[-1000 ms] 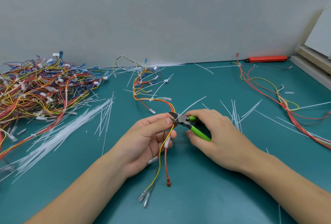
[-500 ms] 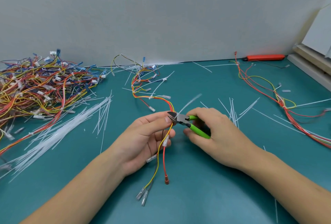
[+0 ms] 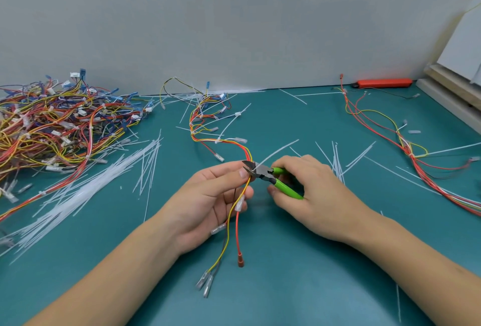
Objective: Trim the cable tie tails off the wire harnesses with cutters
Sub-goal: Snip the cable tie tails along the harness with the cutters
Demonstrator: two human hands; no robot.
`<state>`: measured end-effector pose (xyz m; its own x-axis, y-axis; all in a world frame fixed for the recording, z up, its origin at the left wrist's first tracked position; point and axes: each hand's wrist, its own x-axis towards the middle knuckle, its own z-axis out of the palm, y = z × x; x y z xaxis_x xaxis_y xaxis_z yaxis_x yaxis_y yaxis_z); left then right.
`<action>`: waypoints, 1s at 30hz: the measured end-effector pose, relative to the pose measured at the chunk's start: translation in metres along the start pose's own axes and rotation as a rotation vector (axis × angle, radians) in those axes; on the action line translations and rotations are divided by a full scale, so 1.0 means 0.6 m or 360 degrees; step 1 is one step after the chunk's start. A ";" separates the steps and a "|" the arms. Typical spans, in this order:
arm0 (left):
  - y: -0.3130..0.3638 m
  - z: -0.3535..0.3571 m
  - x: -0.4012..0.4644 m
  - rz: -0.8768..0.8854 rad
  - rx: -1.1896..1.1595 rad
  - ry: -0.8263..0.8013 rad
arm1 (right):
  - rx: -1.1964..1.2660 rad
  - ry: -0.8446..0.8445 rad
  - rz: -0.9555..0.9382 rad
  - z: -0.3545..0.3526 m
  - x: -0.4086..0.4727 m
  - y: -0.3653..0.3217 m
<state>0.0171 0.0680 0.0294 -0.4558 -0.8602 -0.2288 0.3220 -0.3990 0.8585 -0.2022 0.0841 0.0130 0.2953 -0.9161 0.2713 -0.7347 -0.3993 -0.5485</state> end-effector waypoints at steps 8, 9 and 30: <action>0.000 0.003 -0.003 -0.0006 0.0019 -0.0006 | 0.0136 0.0002 0.0038 -0.003 -0.003 0.000; 0.001 0.003 -0.003 -0.0006 0.0015 0.0000 | 0.0109 -0.0004 0.0056 -0.004 -0.003 -0.002; 0.002 0.006 -0.005 -0.0018 0.0014 0.0006 | 0.0104 0.0020 0.0051 -0.004 0.002 -0.003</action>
<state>0.0159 0.0713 0.0329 -0.4560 -0.8570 -0.2401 0.3097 -0.4058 0.8599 -0.2018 0.0837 0.0164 0.2644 -0.9280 0.2627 -0.7020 -0.3719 -0.6074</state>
